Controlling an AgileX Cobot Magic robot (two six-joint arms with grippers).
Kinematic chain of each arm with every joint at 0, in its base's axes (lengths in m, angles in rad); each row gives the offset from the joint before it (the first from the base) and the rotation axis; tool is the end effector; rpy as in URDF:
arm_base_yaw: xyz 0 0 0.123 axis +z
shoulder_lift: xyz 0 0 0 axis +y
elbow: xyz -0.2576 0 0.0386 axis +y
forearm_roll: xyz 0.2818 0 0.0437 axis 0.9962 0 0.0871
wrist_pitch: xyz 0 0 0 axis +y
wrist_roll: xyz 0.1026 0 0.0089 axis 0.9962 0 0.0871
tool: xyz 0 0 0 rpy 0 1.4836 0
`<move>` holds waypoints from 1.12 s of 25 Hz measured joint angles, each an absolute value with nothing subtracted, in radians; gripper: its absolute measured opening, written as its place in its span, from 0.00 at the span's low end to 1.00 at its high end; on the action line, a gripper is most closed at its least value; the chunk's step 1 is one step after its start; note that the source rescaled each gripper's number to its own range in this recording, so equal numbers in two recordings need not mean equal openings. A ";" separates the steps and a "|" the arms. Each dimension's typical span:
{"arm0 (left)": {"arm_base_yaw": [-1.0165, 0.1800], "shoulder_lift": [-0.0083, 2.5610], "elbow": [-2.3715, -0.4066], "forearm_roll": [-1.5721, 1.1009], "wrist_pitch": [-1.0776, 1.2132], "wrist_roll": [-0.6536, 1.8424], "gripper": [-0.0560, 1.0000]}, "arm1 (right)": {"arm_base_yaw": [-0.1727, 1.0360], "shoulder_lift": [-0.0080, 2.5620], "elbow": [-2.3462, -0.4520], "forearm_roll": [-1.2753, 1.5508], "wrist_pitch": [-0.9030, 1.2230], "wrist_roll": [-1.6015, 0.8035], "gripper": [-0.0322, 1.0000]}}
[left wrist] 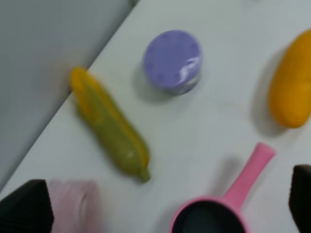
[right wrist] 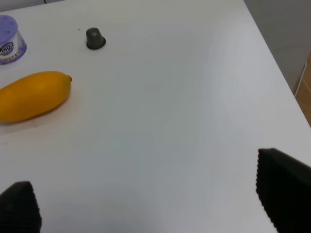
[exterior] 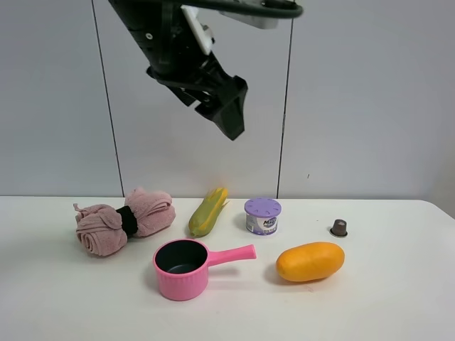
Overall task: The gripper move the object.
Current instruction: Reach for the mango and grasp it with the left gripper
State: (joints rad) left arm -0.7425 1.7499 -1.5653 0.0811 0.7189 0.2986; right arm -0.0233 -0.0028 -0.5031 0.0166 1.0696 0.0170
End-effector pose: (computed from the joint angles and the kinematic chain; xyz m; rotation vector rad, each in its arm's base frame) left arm 0.3275 -0.2931 0.2860 1.2283 2.0469 -0.1178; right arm 0.0591 0.0001 0.2884 0.0403 2.0468 0.0159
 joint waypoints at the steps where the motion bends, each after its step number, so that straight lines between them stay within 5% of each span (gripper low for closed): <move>1: -0.763 1.759 -1.567 0.081 0.709 0.321 1.00 | -0.023 -0.003 -0.503 0.017 1.070 0.017 1.00; 28: -0.832 2.065 -1.569 -0.039 0.445 0.437 1.00 | -0.023 -0.003 -0.503 0.017 1.070 0.017 1.00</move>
